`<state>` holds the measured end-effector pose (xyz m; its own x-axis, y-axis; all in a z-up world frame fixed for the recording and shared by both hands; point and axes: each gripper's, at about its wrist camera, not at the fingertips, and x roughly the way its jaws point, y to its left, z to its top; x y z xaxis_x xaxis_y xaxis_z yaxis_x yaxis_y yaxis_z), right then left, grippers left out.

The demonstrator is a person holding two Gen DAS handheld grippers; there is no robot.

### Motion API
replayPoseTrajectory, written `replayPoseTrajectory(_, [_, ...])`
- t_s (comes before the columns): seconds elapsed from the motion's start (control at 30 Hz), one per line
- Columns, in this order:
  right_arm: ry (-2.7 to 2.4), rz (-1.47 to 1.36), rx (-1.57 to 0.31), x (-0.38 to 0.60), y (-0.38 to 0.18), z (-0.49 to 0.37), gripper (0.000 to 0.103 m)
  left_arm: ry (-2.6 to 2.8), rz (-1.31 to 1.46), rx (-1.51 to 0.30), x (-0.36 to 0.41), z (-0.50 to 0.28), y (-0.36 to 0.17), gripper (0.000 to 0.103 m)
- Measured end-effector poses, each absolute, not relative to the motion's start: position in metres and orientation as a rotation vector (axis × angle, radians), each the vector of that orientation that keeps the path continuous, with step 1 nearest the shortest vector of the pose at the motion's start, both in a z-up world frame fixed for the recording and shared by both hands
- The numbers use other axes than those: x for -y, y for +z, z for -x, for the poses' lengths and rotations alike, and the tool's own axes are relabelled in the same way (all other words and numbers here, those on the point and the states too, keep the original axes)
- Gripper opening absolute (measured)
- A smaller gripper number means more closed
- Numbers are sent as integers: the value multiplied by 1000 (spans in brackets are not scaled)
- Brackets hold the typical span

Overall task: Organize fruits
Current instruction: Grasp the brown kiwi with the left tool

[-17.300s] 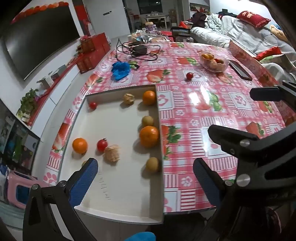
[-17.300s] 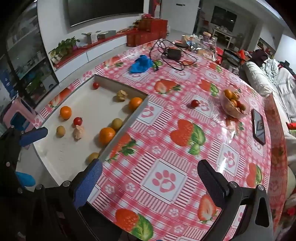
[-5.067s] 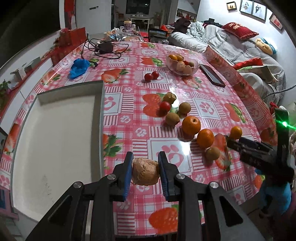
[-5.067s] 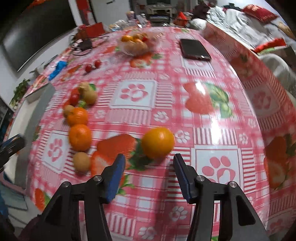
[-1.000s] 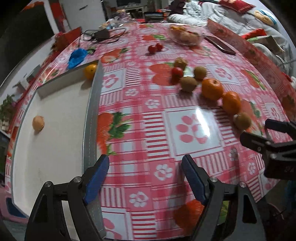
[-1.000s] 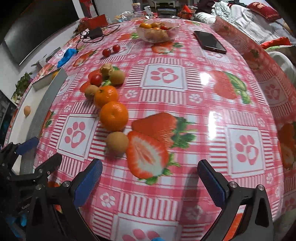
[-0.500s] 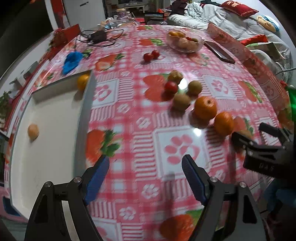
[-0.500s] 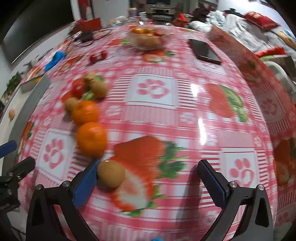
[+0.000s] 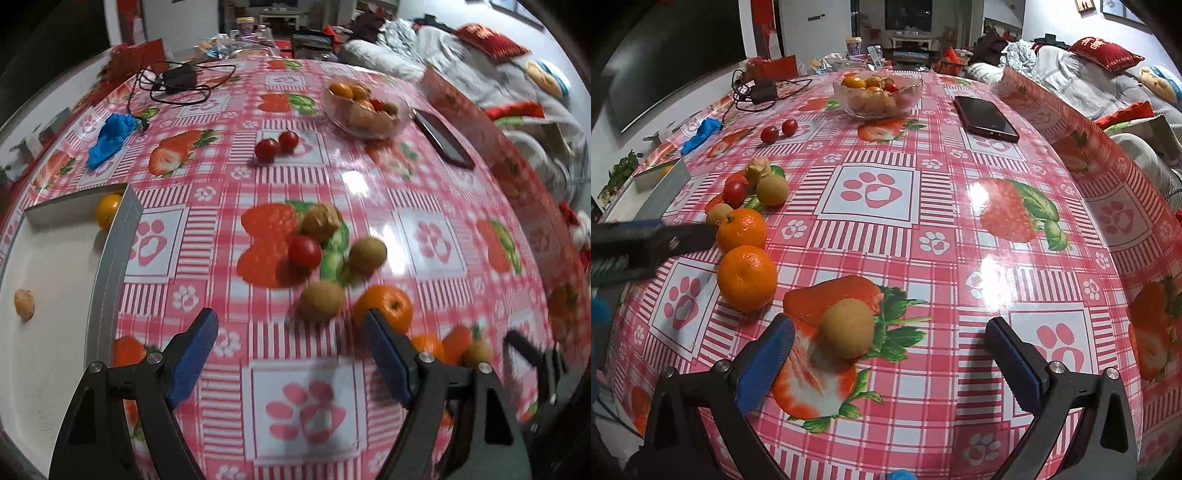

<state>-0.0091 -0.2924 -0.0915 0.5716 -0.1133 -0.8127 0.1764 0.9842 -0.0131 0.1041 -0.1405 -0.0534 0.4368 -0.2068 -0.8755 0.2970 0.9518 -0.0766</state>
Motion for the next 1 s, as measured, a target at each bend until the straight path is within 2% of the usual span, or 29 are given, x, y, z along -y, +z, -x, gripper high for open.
replayPoseTrajectory(0.27, [-164,-67,-929,292,-92,11,103,-270,19,-1098,133,-126,-61,83])
replayPoseTrajectory(0.6, [-165,-68,-924,292,-92,12,103,-233,-172,-1062,144,-118,-72,76])
replayPoseTrajectory(0.77, [-164,-67,-924,292,-92,12,103,-249,-178,-1046,150,-117,-72,61])
replayPoseTrajectory(0.83, [-164,-68,-924,292,-92,12,103,-263,-179,-1040,151,-116,-71,40])
replayPoseTrajectory(0.9, [-164,-68,-924,292,-92,12,103,-276,-191,-1037,152,-114,-70,29])
replayPoseTrajectory(1.0, [-164,-68,-924,292,-92,12,103,-292,-207,-1026,149,-108,-70,29])
